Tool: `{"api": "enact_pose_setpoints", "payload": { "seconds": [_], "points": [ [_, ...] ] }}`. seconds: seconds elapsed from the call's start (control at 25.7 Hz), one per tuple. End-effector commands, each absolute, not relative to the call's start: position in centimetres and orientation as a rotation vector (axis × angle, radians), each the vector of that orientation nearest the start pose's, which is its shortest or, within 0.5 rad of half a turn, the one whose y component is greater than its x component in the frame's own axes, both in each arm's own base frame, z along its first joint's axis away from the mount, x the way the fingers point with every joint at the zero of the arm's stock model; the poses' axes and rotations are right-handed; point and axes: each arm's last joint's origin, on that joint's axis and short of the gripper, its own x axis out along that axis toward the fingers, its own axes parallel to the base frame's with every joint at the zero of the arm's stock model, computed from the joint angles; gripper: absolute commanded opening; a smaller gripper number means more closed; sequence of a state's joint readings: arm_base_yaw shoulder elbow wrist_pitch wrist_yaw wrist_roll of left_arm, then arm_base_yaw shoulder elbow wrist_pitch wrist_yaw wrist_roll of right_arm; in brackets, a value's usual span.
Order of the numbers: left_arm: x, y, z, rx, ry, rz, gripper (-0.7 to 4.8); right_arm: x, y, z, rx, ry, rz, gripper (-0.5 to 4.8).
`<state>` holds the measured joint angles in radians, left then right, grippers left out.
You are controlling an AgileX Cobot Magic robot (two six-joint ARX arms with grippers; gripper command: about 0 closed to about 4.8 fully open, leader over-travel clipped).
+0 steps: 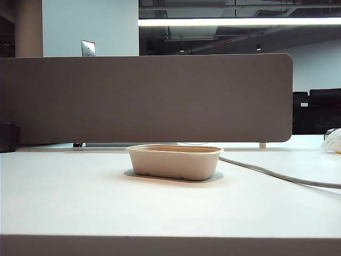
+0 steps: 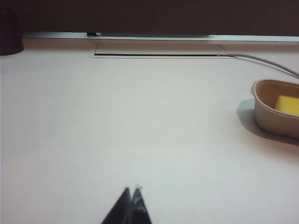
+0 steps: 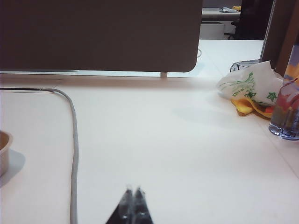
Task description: Pick up the cleaning sponge from the table and place it into the paper lunch box.
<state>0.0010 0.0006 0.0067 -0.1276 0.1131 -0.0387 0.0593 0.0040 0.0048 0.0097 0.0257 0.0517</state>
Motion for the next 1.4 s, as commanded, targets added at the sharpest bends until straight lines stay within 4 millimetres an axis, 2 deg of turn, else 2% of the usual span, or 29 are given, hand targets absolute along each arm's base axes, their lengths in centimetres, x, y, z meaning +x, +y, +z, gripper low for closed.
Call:
{"api": "enact_pose_setpoints", "payload": {
  "seconds": [0.04,0.19,0.35,1.4],
  "points": [
    [9.66,-0.32,15.44,-0.044,0.115,-0.112,-0.05,9.75,0.51,16.72,0.05,-0.023,0.036,-0.08],
    [9.66,-0.32,15.44,-0.044,0.115,-0.112,-0.05,9.75,0.51,16.72,0.05,-0.023,0.036,-0.08],
    [9.68,-0.07,15.44,-0.039,0.114,-0.028,-0.05,9.75,0.51,16.72,0.05,-0.023,0.036,-0.08],
    [9.68,0.01,15.44,-0.038,0.113,0.001,-0.05,9.75,0.5,16.72,0.05,-0.023,0.035,-0.08]
  ]
}}
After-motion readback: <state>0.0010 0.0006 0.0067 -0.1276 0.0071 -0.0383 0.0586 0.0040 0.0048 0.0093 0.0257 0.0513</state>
